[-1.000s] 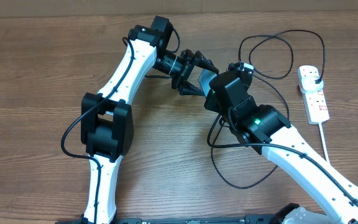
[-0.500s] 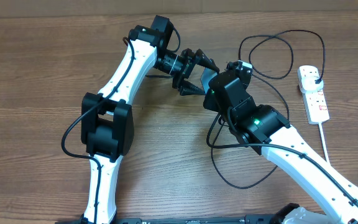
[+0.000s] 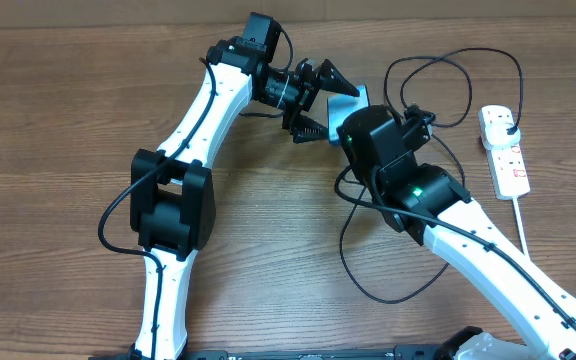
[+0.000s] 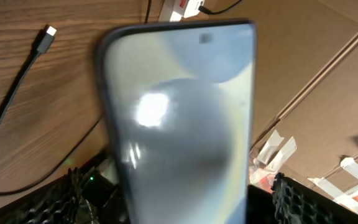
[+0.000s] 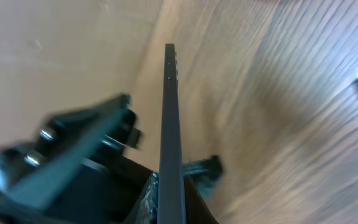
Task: Plug charger to phone and switch on socket
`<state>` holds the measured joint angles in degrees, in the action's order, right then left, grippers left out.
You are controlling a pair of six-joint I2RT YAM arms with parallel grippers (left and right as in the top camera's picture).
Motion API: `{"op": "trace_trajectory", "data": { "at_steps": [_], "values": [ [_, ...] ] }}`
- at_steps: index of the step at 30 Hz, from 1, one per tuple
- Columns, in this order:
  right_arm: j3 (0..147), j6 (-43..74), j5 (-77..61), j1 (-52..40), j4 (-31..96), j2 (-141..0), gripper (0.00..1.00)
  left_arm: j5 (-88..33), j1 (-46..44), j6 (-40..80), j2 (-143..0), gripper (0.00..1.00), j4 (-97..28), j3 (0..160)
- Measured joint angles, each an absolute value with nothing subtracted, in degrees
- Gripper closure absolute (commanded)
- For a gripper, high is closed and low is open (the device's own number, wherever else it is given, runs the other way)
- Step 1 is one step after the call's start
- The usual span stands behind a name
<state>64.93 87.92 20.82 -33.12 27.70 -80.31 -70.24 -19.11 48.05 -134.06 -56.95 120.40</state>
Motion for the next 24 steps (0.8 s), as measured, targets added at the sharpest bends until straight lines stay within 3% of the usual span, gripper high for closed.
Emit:
{"op": "trace_trajectory", "data": {
  "at_steps": [2,4,7,14,24],
  "values": [
    [64.93,92.82,20.75,-33.04,25.15,-80.31,0.96,-70.24,-19.11,48.31,-134.06,0.24,-56.97,120.40],
    [64.82,95.98,20.16,-33.04,24.25,-80.34,0.96,-70.50,-19.11,50.37,-134.06,0.34,-56.55,120.57],
    [64.82,101.71,19.29,-33.04,26.11,-80.42,0.96,-70.39,-19.11,54.54,-134.06,0.38,-56.62,120.79],
    [64.82,114.19,17.45,-33.04,29.23,-80.42,0.96,-70.26,-19.11,61.04,-134.06,0.68,-56.71,120.79],
    [64.82,115.90,15.84,-32.69,27.90,-80.42,0.96,-70.26,-19.03,64.86,-134.06,0.74,-56.97,120.79]
  ]
}}
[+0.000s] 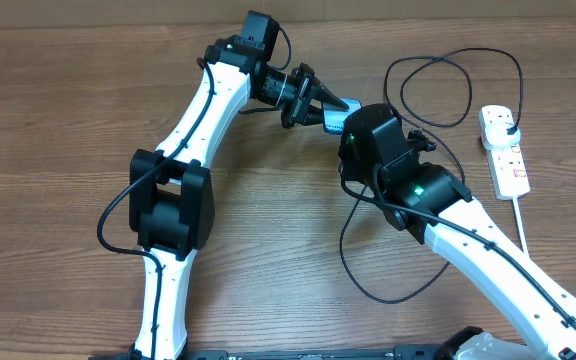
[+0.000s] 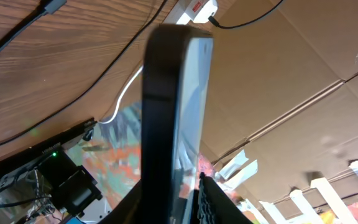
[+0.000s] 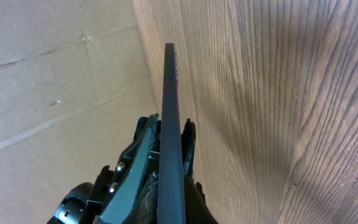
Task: Plug charger to phone and switch on socket
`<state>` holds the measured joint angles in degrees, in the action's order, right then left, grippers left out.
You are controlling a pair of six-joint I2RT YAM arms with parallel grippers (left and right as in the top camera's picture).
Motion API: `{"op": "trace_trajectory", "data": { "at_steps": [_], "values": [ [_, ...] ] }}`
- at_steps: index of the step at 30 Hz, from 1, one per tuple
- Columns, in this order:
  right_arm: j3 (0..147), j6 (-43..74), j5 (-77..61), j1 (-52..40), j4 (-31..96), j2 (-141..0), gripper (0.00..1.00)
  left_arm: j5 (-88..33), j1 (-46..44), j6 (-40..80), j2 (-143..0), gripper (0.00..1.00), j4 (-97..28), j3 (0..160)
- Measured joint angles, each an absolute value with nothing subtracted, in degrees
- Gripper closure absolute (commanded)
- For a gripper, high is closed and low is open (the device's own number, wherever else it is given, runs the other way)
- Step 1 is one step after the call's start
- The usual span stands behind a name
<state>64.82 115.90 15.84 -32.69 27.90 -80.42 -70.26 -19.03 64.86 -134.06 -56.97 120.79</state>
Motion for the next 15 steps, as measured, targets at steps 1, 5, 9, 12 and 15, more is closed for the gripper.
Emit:
{"op": "trace_trajectory", "data": {
  "at_steps": [1,5,9,12,15],
  "values": [
    [64.82,115.90,15.66,-32.67,27.70,-80.42,0.96,-70.28,-19.03,64.86,-134.06,0.74,-56.97,120.79],
    [64.82,115.92,14.35,-32.73,26.11,-80.42,0.96,-70.35,-19.03,65.25,-134.06,0.81,-56.93,120.79],
    [64.82,115.92,14.17,-32.62,25.71,-80.42,0.96,-70.78,-19.00,65.19,-134.06,0.80,-56.29,120.79],
    [64.82,115.94,14.15,-32.62,25.76,-80.42,0.96,-70.89,-18.98,65.19,-134.06,0.80,-56.29,120.79],
    [64.82,115.90,14.17,-32.62,26.22,-80.42,0.96,-70.83,-19.03,65.21,-134.06,0.77,-56.38,120.79]
  ]
}}
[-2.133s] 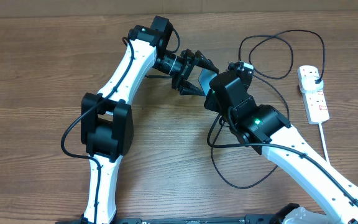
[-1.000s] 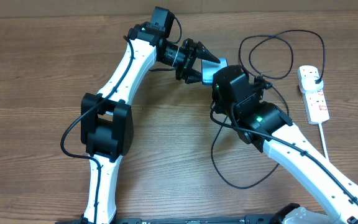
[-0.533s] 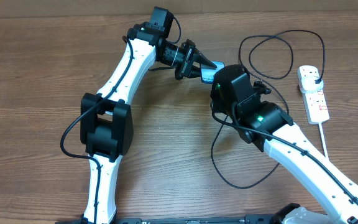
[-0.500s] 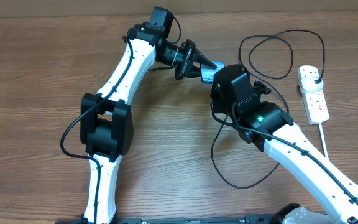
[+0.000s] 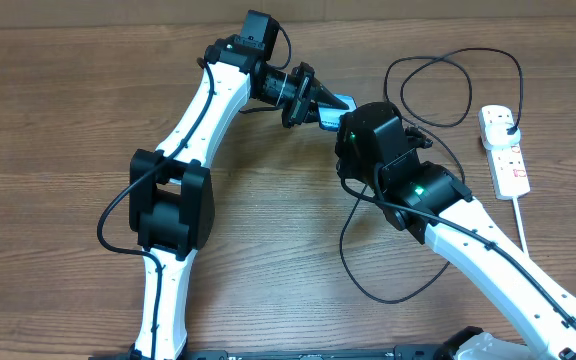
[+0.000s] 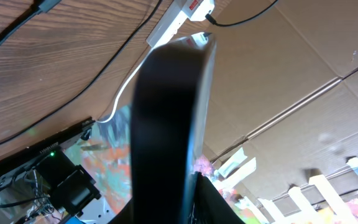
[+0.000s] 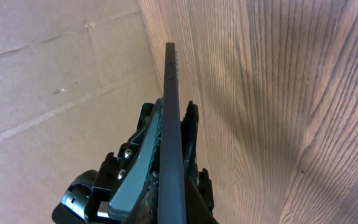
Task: Plug charger to phone and switch on socket
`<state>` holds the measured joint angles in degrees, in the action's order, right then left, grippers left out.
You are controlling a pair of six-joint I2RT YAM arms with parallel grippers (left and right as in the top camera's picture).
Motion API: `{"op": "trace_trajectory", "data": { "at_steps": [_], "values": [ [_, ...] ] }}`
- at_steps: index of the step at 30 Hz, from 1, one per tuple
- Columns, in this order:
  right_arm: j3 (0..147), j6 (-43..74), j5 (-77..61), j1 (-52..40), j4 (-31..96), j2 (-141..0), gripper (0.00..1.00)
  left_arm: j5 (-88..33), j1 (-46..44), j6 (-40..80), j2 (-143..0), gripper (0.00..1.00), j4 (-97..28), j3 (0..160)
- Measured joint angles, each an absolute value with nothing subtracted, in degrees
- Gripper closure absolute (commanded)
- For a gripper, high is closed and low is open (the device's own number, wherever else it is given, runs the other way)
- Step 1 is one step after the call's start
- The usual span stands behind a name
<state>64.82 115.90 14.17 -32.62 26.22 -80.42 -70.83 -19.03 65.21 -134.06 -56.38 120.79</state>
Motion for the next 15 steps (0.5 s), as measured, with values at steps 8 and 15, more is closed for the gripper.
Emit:
{"op": "trace_trajectory", "data": {
  "at_steps": [8,15],
  "values": [
    [64.82,115.90,13.67,-32.29,26.57,-80.42,0.96,-70.72,-19.03,65.54,-134.06,0.73,-56.73,120.79],
    [64.82,115.92,13.98,-32.29,26.68,-80.42,0.96,-70.74,-19.03,65.69,-134.06,0.77,-56.73,120.79]
  ]
}}
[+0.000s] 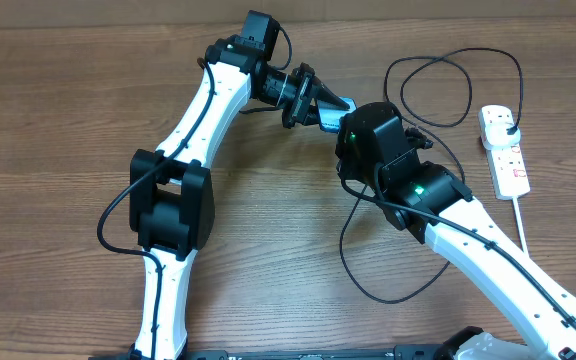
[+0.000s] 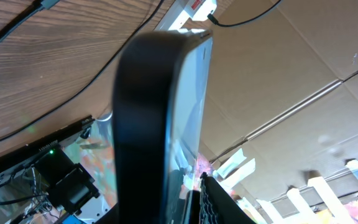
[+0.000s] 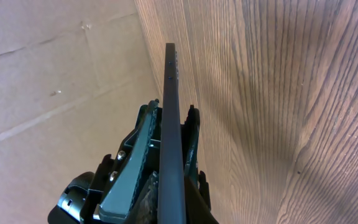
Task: Plug charger to phone and switch on socket
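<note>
The phone (image 1: 333,105) hangs edge-up above the far middle of the table, gripped from both ends. My left gripper (image 1: 316,103) is shut on it; in the left wrist view the phone (image 2: 160,112) fills the centre as a dark slab, with one ribbed finger (image 2: 215,200) beside it. My right gripper (image 3: 171,214) is shut on the near end of the phone (image 3: 171,118), and the left gripper's fingers (image 3: 137,158) show behind it. The black charger cable (image 1: 488,49) loops across the table, and its loose plug (image 2: 47,5) lies on the wood. The white socket strip (image 1: 506,152) lies at the right.
The cable also loops on the table under my right arm (image 1: 468,235). A white lead runs from the socket strip toward the front right edge. Cardboard walls stand behind the table (image 3: 55,74).
Both grippers hold the phone where it was. In the left wrist view the phone's dark edge looks a little wider, a slight turn. Nothing else has moved.
At first my right gripper held the phone, with the open left gripper's fingers on either side of it. By 1.0 s ago the left gripper was shut on the phone's far end. Both have held it edge-up above the table since.
</note>
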`<state>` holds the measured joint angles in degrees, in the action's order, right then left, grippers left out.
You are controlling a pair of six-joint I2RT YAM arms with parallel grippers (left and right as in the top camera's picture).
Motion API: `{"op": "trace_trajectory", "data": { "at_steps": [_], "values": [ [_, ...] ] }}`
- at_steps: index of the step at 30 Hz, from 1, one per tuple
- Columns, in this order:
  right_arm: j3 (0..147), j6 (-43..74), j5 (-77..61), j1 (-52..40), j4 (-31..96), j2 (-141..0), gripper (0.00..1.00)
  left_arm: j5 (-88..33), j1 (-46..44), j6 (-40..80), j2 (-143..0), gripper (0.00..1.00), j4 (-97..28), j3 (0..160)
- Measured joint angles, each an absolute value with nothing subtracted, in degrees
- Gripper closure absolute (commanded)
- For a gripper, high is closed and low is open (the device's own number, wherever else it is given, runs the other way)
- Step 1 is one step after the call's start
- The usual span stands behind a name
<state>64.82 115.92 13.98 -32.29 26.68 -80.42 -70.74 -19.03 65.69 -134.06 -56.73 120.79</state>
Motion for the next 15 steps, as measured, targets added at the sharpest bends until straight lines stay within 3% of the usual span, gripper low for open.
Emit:
{"op": "trace_trajectory", "data": {
  "at_steps": [5,9,11,15],
  "values": [
    [64.82,115.94,14.37,-32.14,26.33,-80.42,0.96,-70.83,-19.03,65.39,-134.06,0.87,-56.27,120.79],
    [64.82,115.94,14.26,-31.94,26.11,-80.42,0.96,-71.18,-19.03,64.38,-134.06,0.87,-55.77,120.79],
    [64.82,115.92,14.15,-31.90,25.91,-80.42,0.89,-71.29,-19.03,64.34,-134.06,0.96,-55.70,120.79],
    [64.82,115.90,14.41,-31.97,26.48,-80.42,0.75,-70.91,-19.03,65.06,-134.06,0.96,-56.62,120.79]
  ]
}}
